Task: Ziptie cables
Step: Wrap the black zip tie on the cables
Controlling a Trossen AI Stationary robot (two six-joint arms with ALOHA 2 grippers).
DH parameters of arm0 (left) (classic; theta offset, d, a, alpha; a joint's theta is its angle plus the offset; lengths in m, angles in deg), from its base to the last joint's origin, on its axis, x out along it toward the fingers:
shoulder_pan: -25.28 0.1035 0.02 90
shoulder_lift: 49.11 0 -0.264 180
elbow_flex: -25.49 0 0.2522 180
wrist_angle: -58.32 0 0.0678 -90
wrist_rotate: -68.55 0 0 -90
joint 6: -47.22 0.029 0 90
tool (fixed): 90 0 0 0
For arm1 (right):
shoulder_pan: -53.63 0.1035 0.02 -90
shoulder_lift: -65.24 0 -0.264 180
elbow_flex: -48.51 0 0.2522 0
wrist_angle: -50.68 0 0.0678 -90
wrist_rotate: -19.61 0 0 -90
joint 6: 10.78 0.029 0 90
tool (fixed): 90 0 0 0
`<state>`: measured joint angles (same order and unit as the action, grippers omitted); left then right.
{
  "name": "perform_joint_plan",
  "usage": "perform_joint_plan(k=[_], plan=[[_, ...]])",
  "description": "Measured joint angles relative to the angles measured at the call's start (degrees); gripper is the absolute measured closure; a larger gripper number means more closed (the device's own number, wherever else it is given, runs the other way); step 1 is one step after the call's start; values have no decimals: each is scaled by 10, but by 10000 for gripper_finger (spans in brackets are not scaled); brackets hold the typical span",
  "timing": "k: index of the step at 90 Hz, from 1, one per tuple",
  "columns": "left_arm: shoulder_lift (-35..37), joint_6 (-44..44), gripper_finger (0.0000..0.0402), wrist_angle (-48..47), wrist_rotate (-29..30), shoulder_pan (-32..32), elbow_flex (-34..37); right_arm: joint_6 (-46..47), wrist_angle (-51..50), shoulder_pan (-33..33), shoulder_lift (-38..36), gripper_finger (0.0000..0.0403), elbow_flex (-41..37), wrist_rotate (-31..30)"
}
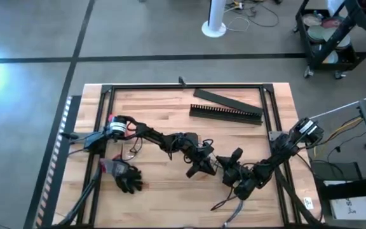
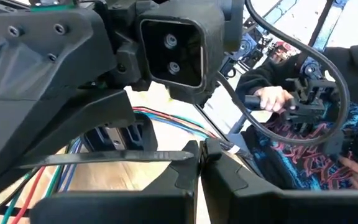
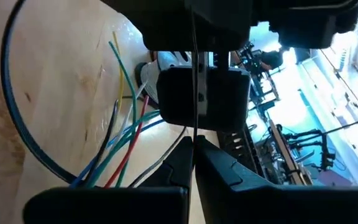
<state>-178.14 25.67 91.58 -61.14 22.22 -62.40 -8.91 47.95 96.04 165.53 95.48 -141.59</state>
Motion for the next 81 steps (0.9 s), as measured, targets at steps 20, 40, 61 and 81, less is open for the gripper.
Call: perform_joint_plan(k=[20,40,61,81], plan=[[0,9,402,0,-1,-1,0,16,0,8,-1,403,-1,-4],[0,16,402,0,0,-1,0,13,0,16,-1,403,-1,-4],[0,16,402,0,0,-4,0,2,2,9,-1,403,-1,6],[0,16,402,1,2,-5,0,-12,4,6,-1,403,2,17]])
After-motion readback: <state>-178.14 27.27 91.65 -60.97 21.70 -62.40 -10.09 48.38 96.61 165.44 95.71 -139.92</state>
